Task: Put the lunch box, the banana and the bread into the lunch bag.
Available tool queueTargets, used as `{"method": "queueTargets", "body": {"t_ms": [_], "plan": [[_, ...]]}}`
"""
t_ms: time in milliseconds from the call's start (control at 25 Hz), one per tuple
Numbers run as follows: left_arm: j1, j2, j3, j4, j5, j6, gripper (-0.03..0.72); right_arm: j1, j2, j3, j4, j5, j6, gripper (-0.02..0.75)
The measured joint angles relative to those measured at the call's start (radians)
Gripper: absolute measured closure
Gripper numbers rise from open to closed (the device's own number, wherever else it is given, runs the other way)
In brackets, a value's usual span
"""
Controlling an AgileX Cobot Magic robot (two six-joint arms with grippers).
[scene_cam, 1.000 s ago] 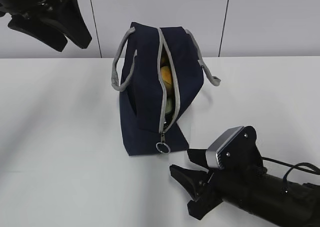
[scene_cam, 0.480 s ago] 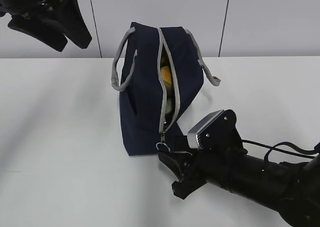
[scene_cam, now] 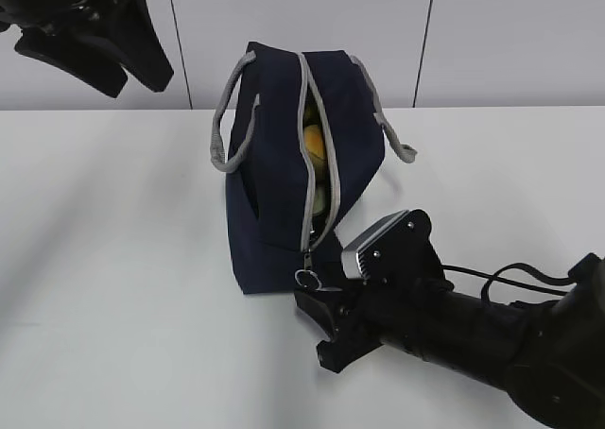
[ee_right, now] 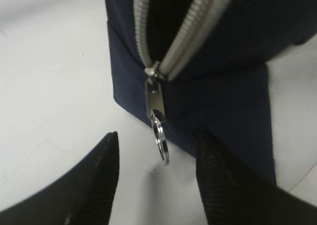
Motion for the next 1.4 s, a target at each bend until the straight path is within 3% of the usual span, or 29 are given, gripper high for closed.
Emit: {"method": "queueTargets", "body": {"t_ms": [280,760,1080,1400], "plan": [[0.0,0.0,0.0,0.0,0.0,0.0,0.264,0.0,0.015,-0.017,0.0,0.01,0.027,0.374],[0.0,0.0,0.0,0.0,0.0,0.0,0.265,0.0,0.015,-0.021,0.0,0.016,0.034,0.559],[0.0,0.0,0.0,0.0,0.0,0.0,0.265,0.0,0.015,-0.021,0.0,0.018,0.034,0.733],[0.0,0.0,0.0,0.0,0.0,0.0,0.282,0.0,-0.036,-0.01,-0.03,0.046,0.034,0.738]]}}
